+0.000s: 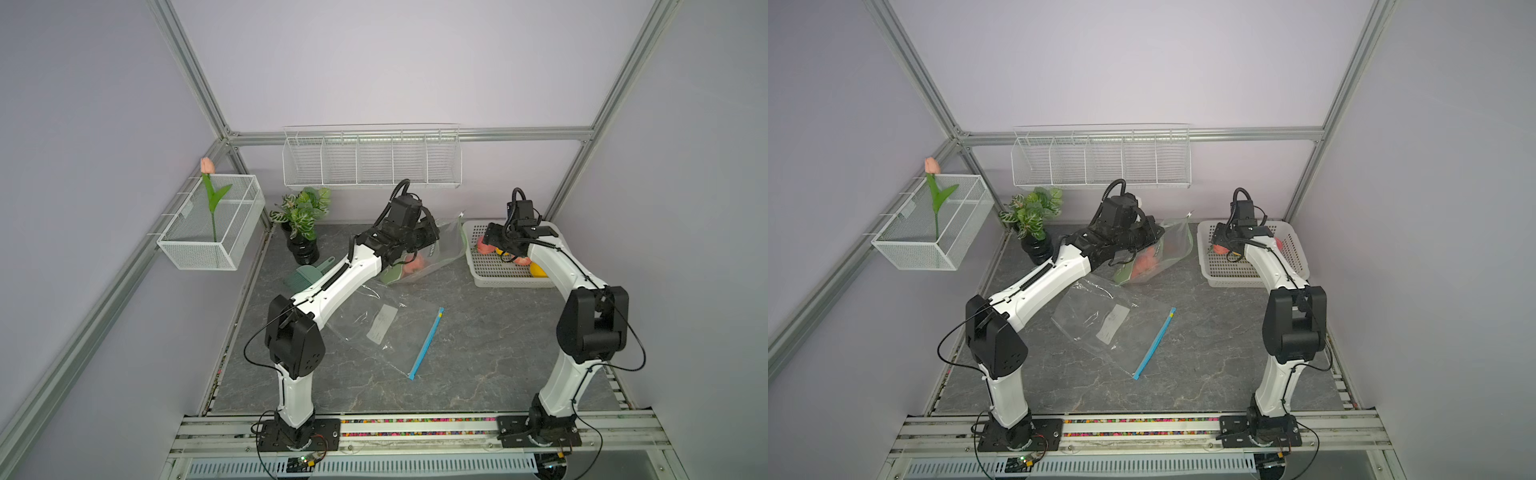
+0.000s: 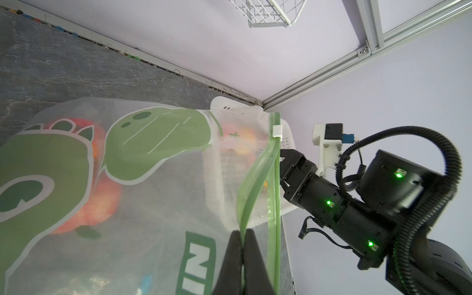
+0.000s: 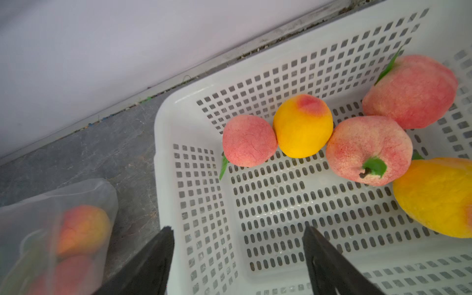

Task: Place the peach in a zip-top bag and seal the zipper
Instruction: Pick up the peach from the basket.

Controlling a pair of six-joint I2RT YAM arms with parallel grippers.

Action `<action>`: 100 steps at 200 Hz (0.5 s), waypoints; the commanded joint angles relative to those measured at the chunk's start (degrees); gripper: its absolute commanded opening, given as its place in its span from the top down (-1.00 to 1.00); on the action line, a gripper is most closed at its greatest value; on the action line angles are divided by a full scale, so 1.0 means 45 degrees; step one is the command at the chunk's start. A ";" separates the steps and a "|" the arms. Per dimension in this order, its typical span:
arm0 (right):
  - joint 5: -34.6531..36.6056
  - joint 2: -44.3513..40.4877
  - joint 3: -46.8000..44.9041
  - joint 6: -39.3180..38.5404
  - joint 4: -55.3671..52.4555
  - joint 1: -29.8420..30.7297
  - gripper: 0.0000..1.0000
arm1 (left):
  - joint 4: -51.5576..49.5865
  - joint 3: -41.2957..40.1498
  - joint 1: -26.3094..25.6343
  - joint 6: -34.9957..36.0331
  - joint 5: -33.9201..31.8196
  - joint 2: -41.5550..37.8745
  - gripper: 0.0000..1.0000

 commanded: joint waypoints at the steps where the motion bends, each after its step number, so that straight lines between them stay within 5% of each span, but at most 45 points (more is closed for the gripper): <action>1: -0.0437 0.1307 0.1441 -0.0041 -0.0767 -0.0162 -0.62 | -0.0031 0.0351 -0.0042 -0.0073 0.0109 0.0020 1.00; 100: 0.0088 0.5346 0.6194 -0.0161 -0.3036 -0.0242 -0.59 | 0.0013 0.0347 -0.0050 -0.0060 0.0119 0.0018 1.00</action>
